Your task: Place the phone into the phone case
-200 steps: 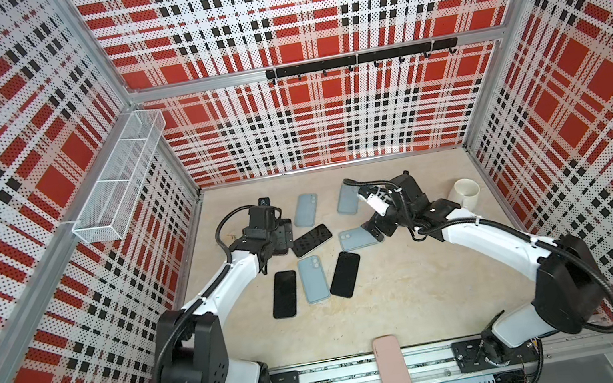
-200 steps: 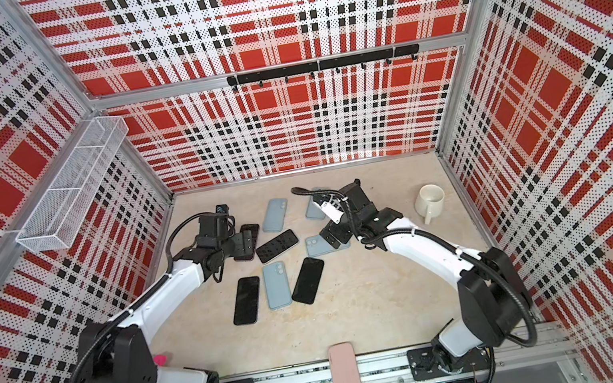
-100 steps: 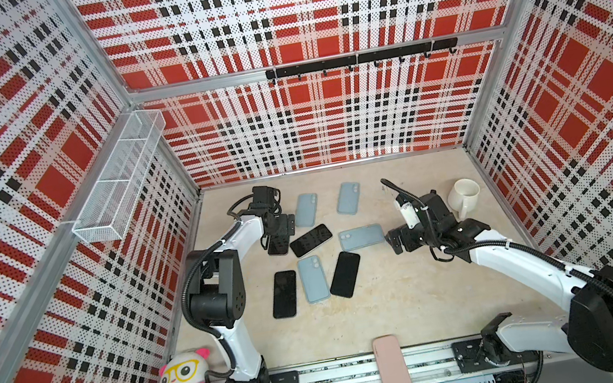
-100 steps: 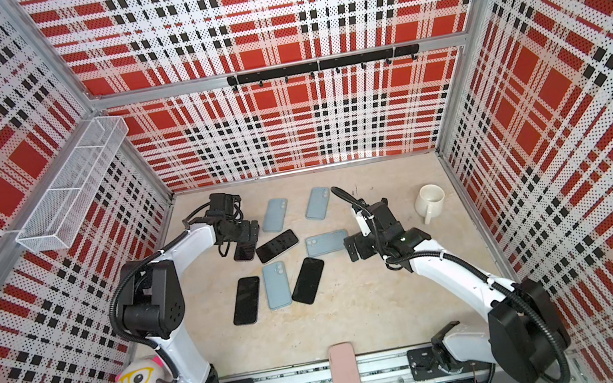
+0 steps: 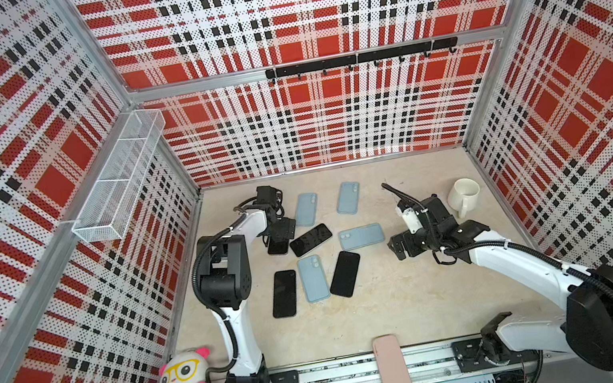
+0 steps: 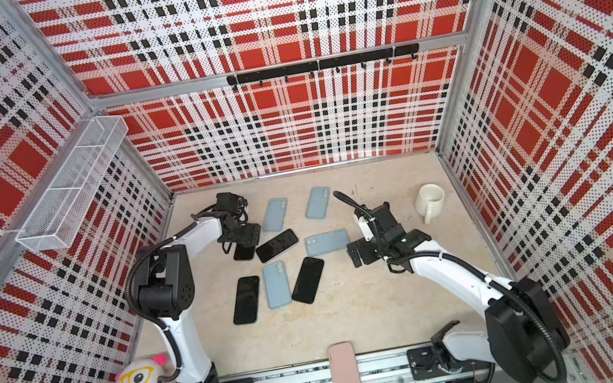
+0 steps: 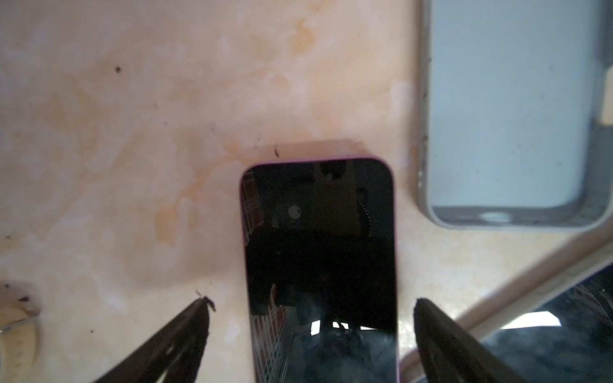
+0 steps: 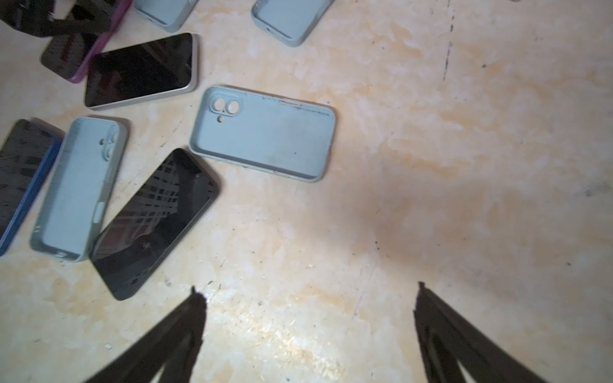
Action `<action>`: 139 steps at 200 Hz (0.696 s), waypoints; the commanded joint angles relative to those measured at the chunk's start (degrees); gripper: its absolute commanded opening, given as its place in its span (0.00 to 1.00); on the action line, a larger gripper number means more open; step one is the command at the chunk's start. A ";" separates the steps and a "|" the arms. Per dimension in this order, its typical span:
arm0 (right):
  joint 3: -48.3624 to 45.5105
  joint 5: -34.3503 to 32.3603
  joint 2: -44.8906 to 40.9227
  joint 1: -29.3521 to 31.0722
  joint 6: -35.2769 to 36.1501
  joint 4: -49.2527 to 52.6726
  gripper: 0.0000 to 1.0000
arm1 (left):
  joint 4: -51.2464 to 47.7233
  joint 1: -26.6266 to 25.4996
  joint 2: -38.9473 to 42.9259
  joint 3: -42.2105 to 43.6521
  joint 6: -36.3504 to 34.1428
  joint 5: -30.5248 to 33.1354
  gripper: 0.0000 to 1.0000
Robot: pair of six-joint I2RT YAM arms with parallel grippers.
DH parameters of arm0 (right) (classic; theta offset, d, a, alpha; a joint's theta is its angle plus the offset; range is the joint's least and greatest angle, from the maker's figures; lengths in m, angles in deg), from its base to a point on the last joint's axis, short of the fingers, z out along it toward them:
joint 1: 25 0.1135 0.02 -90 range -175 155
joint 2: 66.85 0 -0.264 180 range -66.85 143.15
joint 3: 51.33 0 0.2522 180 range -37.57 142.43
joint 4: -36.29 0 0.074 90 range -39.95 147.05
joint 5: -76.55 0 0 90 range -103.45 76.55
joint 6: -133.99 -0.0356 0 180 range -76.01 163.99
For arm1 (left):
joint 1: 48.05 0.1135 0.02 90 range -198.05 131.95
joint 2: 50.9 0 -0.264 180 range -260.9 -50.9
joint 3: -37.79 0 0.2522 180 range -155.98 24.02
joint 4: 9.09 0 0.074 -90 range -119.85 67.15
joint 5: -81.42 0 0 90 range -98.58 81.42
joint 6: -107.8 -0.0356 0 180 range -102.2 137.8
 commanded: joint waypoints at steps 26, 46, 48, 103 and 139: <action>1.59 -6.42 1.20 -11.16 -3.05 -4.96 1.00 | -1.17 -0.48 -2.54 -1.60 0.10 0.53 0.98; 4.86 -3.71 3.59 -19.65 -1.71 -11.23 1.00 | -1.25 -0.57 -3.05 -1.64 0.77 1.34 0.98; 5.41 -3.74 4.14 -20.37 -1.48 -11.34 1.00 | -1.25 -0.61 -3.07 -1.69 0.91 1.49 0.98; 11.99 4.49 6.47 -25.51 -1.03 -10.98 1.00 | -1.08 -0.68 -4.10 -0.69 1.56 1.29 0.89; 6.47 9.10 1.84 -24.60 -1.96 -9.16 1.00 | -1.30 -0.57 -5.12 -1.23 1.39 0.65 0.83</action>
